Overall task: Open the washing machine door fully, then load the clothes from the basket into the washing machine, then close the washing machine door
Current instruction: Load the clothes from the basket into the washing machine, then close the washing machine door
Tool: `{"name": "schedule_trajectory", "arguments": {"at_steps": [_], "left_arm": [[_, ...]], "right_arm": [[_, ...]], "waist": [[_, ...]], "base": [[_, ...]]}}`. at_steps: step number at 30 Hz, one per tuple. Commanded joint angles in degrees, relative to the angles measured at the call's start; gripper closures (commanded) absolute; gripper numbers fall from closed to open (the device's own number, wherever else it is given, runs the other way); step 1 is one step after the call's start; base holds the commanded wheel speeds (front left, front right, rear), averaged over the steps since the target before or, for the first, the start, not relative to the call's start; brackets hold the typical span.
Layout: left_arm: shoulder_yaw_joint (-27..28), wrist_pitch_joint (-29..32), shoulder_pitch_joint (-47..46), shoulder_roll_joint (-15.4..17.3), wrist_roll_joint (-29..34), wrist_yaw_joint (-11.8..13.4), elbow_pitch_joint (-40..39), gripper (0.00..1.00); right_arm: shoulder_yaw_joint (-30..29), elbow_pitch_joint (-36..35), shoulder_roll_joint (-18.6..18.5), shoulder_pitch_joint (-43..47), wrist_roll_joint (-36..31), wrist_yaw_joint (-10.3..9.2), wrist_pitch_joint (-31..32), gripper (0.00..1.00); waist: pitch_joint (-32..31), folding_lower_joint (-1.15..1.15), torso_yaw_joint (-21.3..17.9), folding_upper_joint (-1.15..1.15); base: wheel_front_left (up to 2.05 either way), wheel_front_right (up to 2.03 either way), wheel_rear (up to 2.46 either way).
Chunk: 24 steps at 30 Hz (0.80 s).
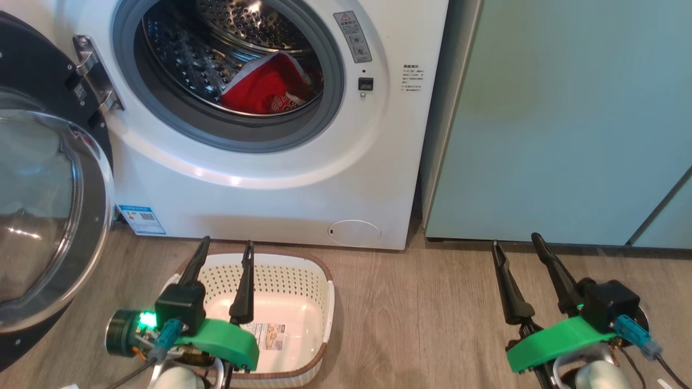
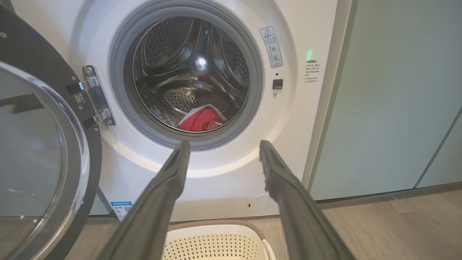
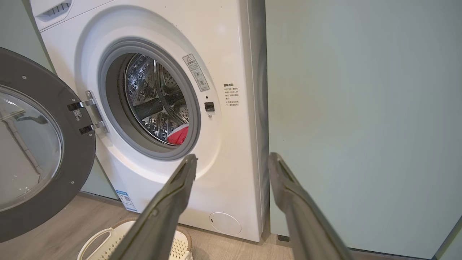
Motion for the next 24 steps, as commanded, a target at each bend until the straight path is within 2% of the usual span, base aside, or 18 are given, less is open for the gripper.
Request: {"name": "schedule_trajectory", "arguments": {"at_steps": [1, 6, 12, 24], "left_arm": [[2.10, -0.55, -3.01, -0.30, -0.36, 0.14, -1.82, 0.00], [2.55, -0.55, -3.14, -0.31, -1.50, 0.58, -1.24, 0.00], [2.82, -0.55, -3.33, -0.31, -2.19, 0.50, -1.01, 0.00], [2.97, -0.55, -3.20, -0.31, -2.50, 0.73, -1.09, 0.00]], "right_arm": [[1.15, -1.72, -0.12, -2.31, 0.28, 0.00, -0.37, 0.00], [1.02, -1.69, -0.12, -2.47, 0.31, 0.00, -0.37, 0.00], [0.94, -1.61, -0.12, -2.52, 0.44, 0.00, -0.37, 0.00], [1.15, -1.50, -0.12, -2.53, 0.44, 0.00, -0.37, 0.00]], "waist": [[0.09, 0.00, 0.07, 0.00], [0.27, 0.00, 0.23, 0.00], [0.25, 0.00, 0.50, 0.00], [0.28, 0.00, 1.02, 0.00]], "base": [[0.00, 0.00, 0.00], [0.00, 0.00, 0.00], [-0.87, 0.87, 0.00], [-1.91, 1.91, 0.00]]}}
